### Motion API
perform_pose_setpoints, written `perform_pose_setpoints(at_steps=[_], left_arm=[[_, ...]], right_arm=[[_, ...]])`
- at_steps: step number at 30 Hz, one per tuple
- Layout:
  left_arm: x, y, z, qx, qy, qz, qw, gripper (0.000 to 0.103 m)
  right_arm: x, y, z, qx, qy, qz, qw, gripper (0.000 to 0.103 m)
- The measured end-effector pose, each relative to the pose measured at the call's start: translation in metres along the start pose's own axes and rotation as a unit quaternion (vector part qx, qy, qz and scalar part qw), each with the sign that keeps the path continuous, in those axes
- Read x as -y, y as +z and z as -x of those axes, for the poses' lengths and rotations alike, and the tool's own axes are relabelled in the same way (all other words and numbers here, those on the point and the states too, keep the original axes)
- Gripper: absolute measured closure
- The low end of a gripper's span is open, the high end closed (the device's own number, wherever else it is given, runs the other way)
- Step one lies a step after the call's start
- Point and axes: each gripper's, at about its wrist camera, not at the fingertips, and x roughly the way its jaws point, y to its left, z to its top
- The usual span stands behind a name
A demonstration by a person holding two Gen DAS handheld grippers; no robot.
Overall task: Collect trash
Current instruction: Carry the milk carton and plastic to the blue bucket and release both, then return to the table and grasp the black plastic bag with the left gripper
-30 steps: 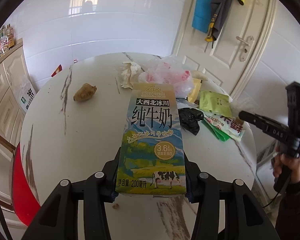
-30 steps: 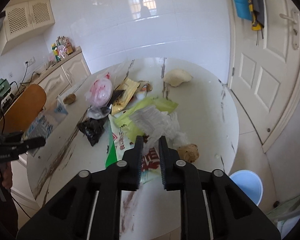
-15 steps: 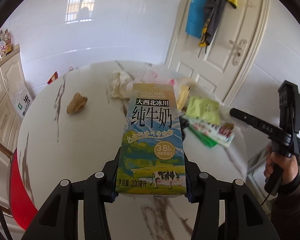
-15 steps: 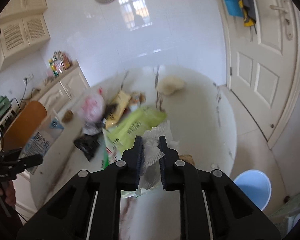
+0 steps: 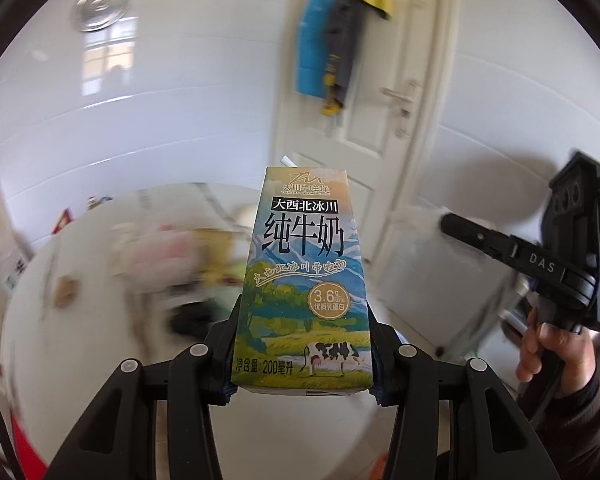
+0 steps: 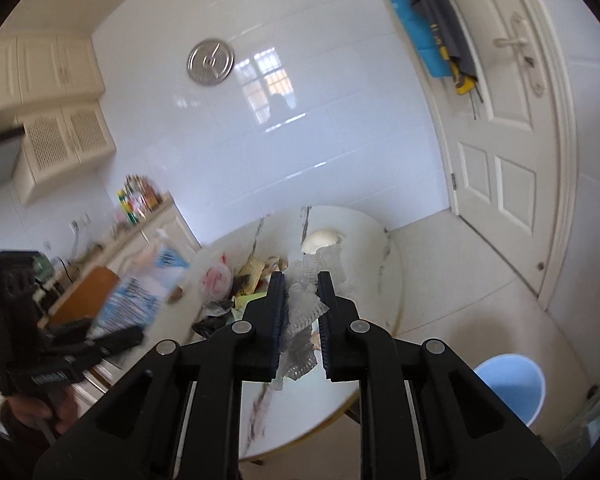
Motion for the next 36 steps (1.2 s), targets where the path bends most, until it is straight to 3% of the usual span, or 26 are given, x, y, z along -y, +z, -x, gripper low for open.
perform_pose_setpoints(at_steps=[4, 6, 10, 14, 21, 23, 24, 28, 32, 36], left_arm=[[0.060, 0.005, -0.039, -0.030, -0.043, -0.037, 0.9980, 0.058], [0.084, 0.004, -0.066, -0.051, -0.035, -0.050, 0.9968, 0.058], [0.136, -0.006, -0.151, -0.114, -0.064, -0.090, 0.9873, 0.058], [0.165, -0.015, -0.241, -0.172, -0.080, -0.102, 0.9766, 0.057], [0.190, -0.014, -0.398, -0.243, -0.089, -0.106, 0.9601, 0.056], [0.187, -0.010, -0.436, -0.258, -0.076, -0.113, 0.9566, 0.048], [0.189, -0.008, -0.449, -0.262, -0.070, -0.115, 0.9557, 0.035], [0.199, -0.002, -0.471, -0.246, -0.037, -0.100, 0.9635, 0.034], [0.194, 0.007, -0.457, -0.214, -0.005, -0.086, 0.9730, 0.033], [0.192, 0.020, -0.422, -0.172, 0.003, -0.079, 0.9819, 0.032]], right_arm=[[0.029, -0.005, 0.026, 0.009, -0.031, -0.009, 0.999, 0.088], [0.051, -0.009, 0.038, 0.010, -0.049, -0.024, 0.998, 0.088], [0.105, -0.028, 0.053, -0.006, -0.107, -0.051, 0.993, 0.088], [0.167, -0.053, 0.043, -0.039, -0.151, -0.085, 0.984, 0.088], [0.264, -0.082, 0.005, -0.081, -0.177, -0.138, 0.971, 0.088], [0.283, -0.087, -0.004, -0.087, -0.180, -0.145, 0.969, 0.088], [0.290, -0.089, -0.007, -0.088, -0.178, -0.148, 0.969, 0.088], [0.317, -0.092, -0.021, -0.089, -0.178, -0.162, 0.967, 0.087], [0.328, -0.099, -0.034, -0.086, -0.166, -0.166, 0.968, 0.083], [0.321, -0.098, -0.036, -0.090, -0.178, -0.168, 0.965, 0.058]])
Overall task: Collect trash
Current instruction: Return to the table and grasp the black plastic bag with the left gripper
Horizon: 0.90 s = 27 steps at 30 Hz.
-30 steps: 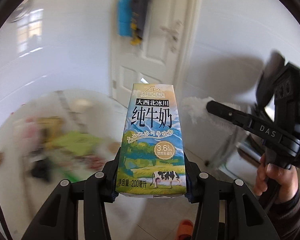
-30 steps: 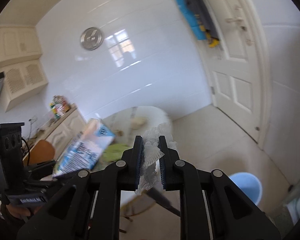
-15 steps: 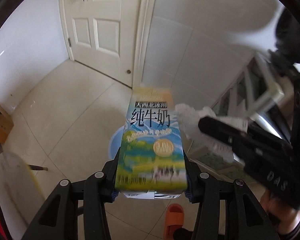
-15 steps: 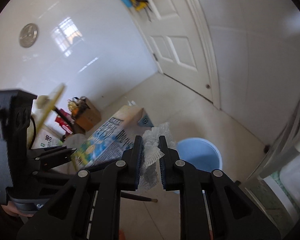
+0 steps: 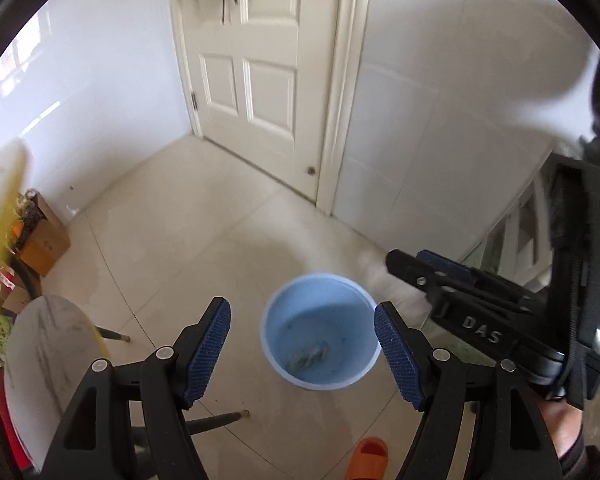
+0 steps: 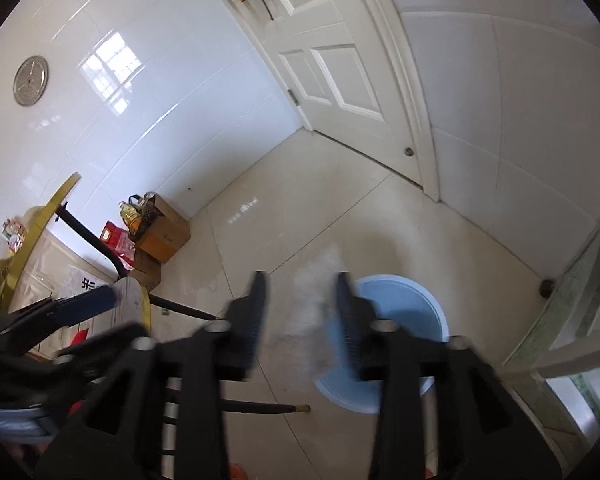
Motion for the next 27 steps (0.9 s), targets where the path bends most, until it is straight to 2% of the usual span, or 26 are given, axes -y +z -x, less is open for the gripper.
perform_pose_setpoints(at_steps=[3, 6, 8, 10, 13, 15, 17, 20, 24, 27], left_arm=[[0.004, -0.006, 0.039, 0.036, 0.003, -0.007, 0.9993, 0.028], [-0.010, -0.015, 0.090, 0.075, 0.004, 0.002, 0.9971, 0.020], [-0.022, -0.026, 0.127, 0.107, 0.011, 0.005, 0.9942, 0.018], [-0.030, -0.036, 0.161, 0.131, 0.020, 0.005, 0.9911, 0.009], [-0.052, -0.055, 0.212, 0.180, 0.050, 0.012, 0.9823, 0.001], [-0.066, -0.073, 0.229, 0.195, 0.065, 0.012, 0.9786, 0.001], [-0.087, -0.091, 0.248, 0.202, 0.083, 0.021, 0.9757, 0.001], [-0.126, -0.113, 0.265, 0.194, 0.103, 0.044, 0.9745, 0.001], [-0.180, -0.151, 0.281, 0.169, 0.129, 0.091, 0.9730, 0.001], [-0.207, -0.176, 0.289, 0.149, 0.140, 0.129, 0.9704, 0.001]], right_arm=[[-0.021, 0.001, 0.028, 0.017, -0.003, 0.014, 1.000, 0.042], [-0.046, 0.002, 0.059, 0.033, -0.007, 0.035, 0.999, 0.040], [-0.073, 0.000, 0.090, 0.043, -0.002, 0.052, 0.998, 0.036], [-0.101, -0.004, 0.117, 0.059, 0.004, 0.072, 0.996, 0.033], [-0.149, -0.014, 0.155, 0.079, 0.018, 0.105, 0.991, 0.027], [-0.183, -0.023, 0.175, 0.089, 0.024, 0.134, 0.987, 0.024], [-0.214, -0.033, 0.188, 0.098, 0.029, 0.157, 0.982, 0.019], [-0.254, -0.048, 0.194, 0.100, 0.036, 0.188, 0.976, 0.018], [-0.302, -0.069, 0.184, 0.085, 0.047, 0.215, 0.972, 0.018], [-0.324, -0.081, 0.169, 0.071, 0.045, 0.228, 0.970, 0.018]])
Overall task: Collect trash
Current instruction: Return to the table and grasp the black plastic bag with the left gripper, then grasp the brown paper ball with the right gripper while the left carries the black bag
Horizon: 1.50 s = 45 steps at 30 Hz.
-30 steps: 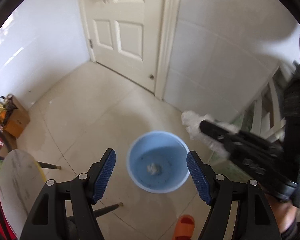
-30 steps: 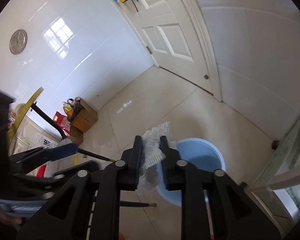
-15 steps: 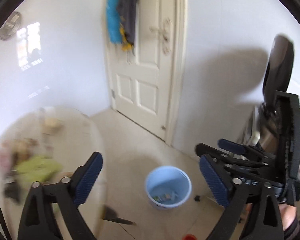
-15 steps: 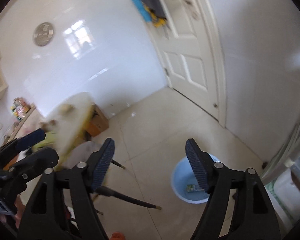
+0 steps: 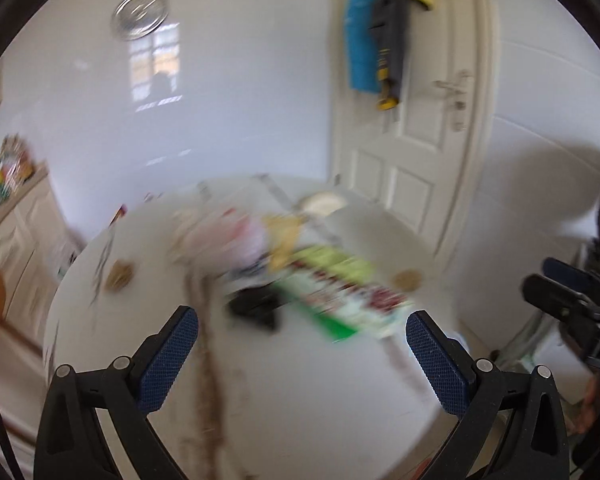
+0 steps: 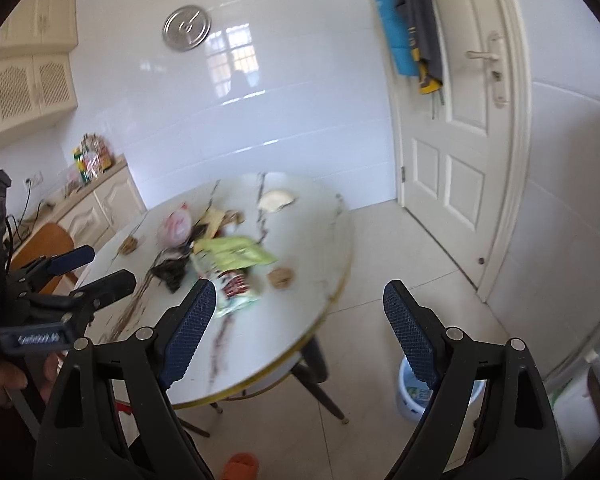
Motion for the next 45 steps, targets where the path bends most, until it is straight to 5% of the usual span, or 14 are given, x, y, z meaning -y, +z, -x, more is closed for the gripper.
perform_pose_setpoints(at_steps=[4, 15, 26, 29, 31, 35, 39, 45], left_arm=[[-0.031, -0.003, -0.036, -0.042, 0.004, 0.027, 0.9988, 0.001], [-0.042, 0.021, -0.102, -0.094, -0.011, 0.036, 0.9948, 0.003], [-0.052, 0.031, -0.126, -0.120, -0.007, 0.037, 0.9921, 0.034], [-0.054, 0.034, -0.130, -0.122, 0.005, 0.020, 0.9924, 0.044], [-0.057, 0.035, -0.131, -0.118, 0.000, 0.016, 0.9929, 0.061], [-0.065, 0.033, -0.126, -0.118, -0.011, 0.021, 0.9928, 0.065], [-0.078, 0.023, -0.105, -0.110, -0.015, 0.034, 0.9932, 0.066], [-0.090, 0.020, -0.055, -0.077, -0.016, 0.052, 0.9955, 0.066]], right_arm=[[-0.015, -0.005, -0.027, -0.026, -0.003, 0.020, 0.999, 0.018], [-0.016, -0.010, -0.089, -0.063, -0.008, 0.030, 0.998, 0.018], [-0.003, 0.002, -0.128, -0.074, -0.014, 0.047, 0.996, 0.025], [-0.004, 0.000, -0.137, -0.081, -0.013, 0.055, 0.995, 0.031], [-0.004, -0.001, -0.142, -0.085, -0.013, 0.058, 0.995, 0.038], [-0.008, -0.002, -0.145, -0.083, -0.009, 0.069, 0.994, 0.048], [-0.012, -0.001, -0.149, -0.089, 0.001, 0.081, 0.993, 0.077], [-0.011, -0.002, -0.141, -0.083, 0.017, 0.071, 0.994, 0.077]])
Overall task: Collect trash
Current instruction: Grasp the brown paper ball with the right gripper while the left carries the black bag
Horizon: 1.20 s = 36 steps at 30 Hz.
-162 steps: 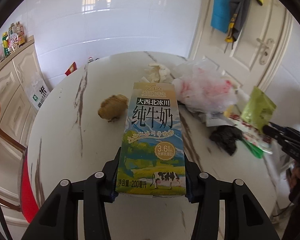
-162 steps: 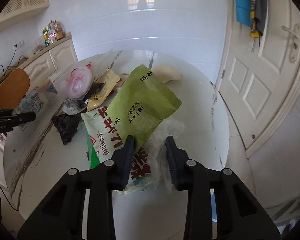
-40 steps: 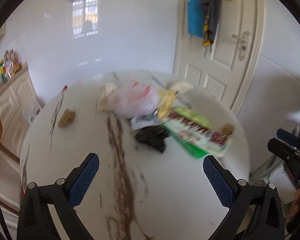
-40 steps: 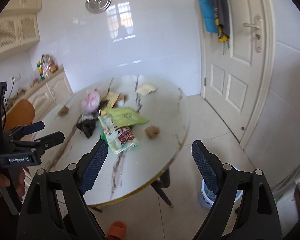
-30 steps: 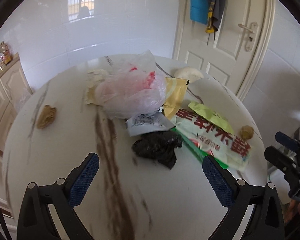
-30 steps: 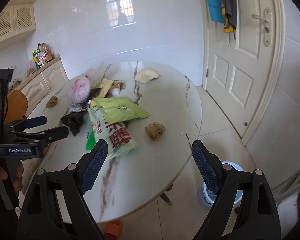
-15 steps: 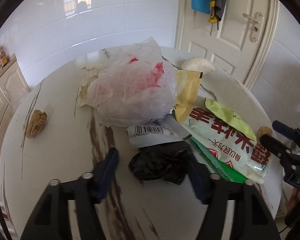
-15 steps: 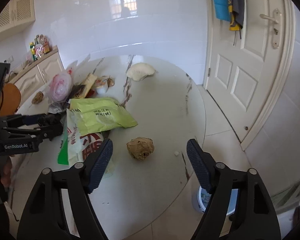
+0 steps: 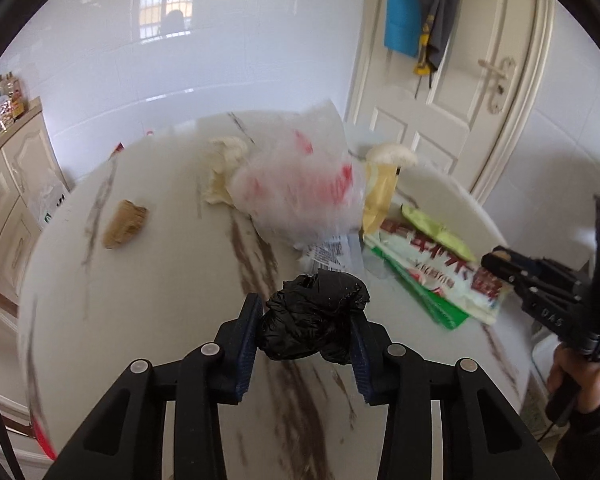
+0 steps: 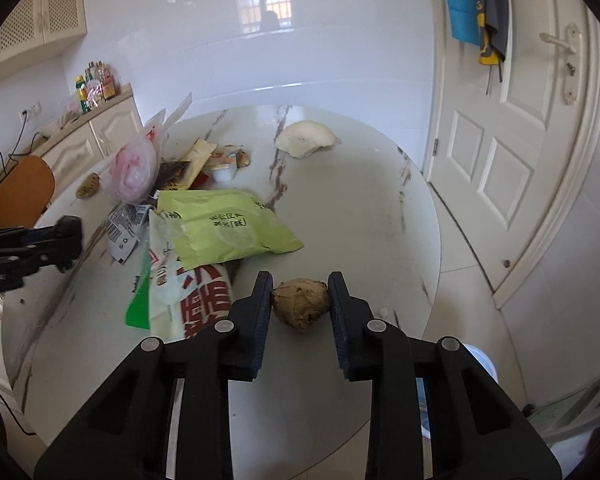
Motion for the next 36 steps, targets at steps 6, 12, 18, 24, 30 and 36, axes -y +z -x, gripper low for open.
perform_pose_setpoints(at_steps=[6, 12, 18, 24, 30, 36], left_arm=[[0.013, 0.000, 0.043, 0.032, -0.016, -0.004, 0.9993, 0.066], [0.072, -0.001, 0.065, 0.044, -0.060, -0.048, 0.9960, 0.066], [0.183, -0.001, 0.044, 0.031, -0.116, -0.126, 0.9847, 0.066], [0.298, 0.000, -0.017, 0.002, -0.142, -0.188, 0.9718, 0.066], [0.380, -0.003, -0.110, -0.066, -0.153, -0.221, 0.9610, 0.065], [0.405, -0.001, -0.191, -0.100, -0.149, -0.226, 0.9574, 0.056]], right_arm=[[-0.005, -0.001, 0.025, 0.025, 0.015, -0.009, 1.000, 0.077], [0.008, -0.007, 0.066, 0.057, 0.025, -0.032, 0.998, 0.077], [0.056, -0.031, 0.120, 0.085, -0.011, -0.064, 0.994, 0.077], [0.124, -0.067, 0.151, 0.083, -0.072, -0.112, 0.988, 0.077], [0.197, -0.108, 0.133, 0.046, -0.104, -0.170, 0.979, 0.077], [0.258, -0.133, 0.079, 0.003, -0.112, -0.203, 0.973, 0.077]])
